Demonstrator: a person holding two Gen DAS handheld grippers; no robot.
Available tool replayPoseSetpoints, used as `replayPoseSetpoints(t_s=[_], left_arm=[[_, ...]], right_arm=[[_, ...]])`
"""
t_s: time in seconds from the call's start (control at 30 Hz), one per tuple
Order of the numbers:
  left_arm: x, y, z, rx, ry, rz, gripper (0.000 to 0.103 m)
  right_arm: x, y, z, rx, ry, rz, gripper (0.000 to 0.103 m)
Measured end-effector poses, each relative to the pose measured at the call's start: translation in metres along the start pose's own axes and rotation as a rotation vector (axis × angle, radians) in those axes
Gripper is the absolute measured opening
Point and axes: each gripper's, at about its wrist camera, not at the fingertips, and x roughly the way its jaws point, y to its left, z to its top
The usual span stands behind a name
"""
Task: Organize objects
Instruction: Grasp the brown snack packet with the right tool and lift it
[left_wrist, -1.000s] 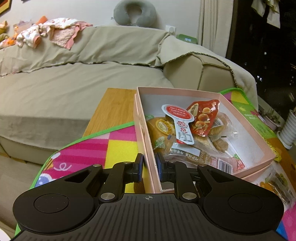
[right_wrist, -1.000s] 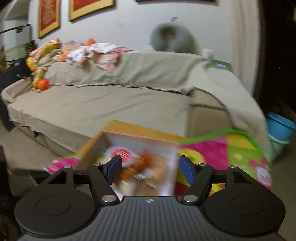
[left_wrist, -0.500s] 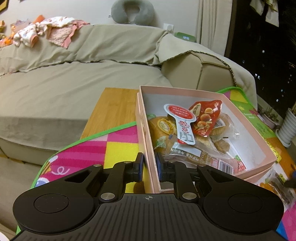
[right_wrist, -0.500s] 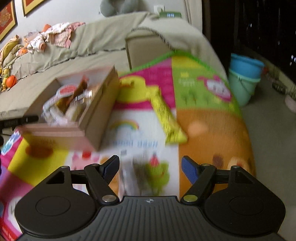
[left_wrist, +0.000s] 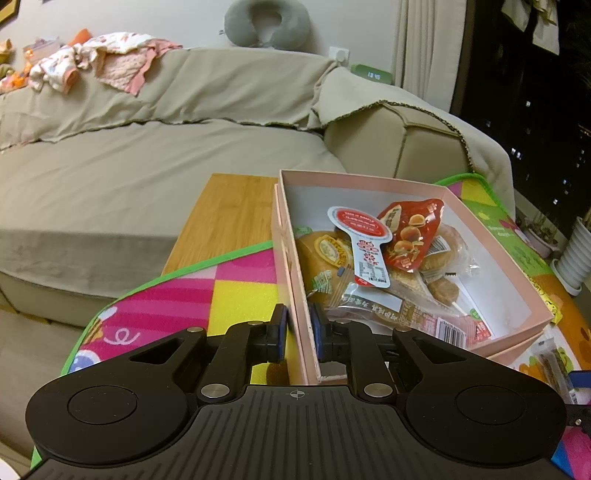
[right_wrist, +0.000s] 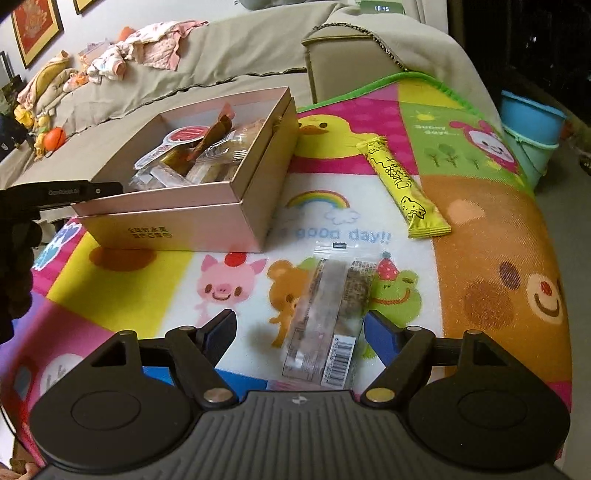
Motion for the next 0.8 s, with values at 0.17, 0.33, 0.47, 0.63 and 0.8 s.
replayPoseSetpoints(t_s=[0.17, 0.33, 0.47, 0.63, 0.8], left_arm=[[0.0, 0.0, 0.0, 0.001, 0.0, 0.0, 0.016], [-0.001, 0.0, 0.0, -0.001, -0.002, -0.001, 0.016], [-0.001, 0.0, 0.0, -0.001, -0.002, -0.002, 0.016], [-0.002, 0.0, 0.0, -0.002, -0.001, -0.004, 0.017], [-0.002, -0.001, 0.0, -0.008, -0.002, -0.005, 0.017]], right_arm=[[0.006, 0.005, 0.003, -0.027, -0.016, -0.038, 0.077], [0.01, 0.012, 0.001, -0.085, -0.029, -0.092, 0.062], [0.007, 0.022, 0.0, -0.138, -0.025, -0.079, 0.04], [-0.006, 0.031, -0.002, -0.178, -0.001, -0.052, 0.037], [-0.047, 0.033, 0.012, -0.193, -0.072, -0.059, 0.037]])
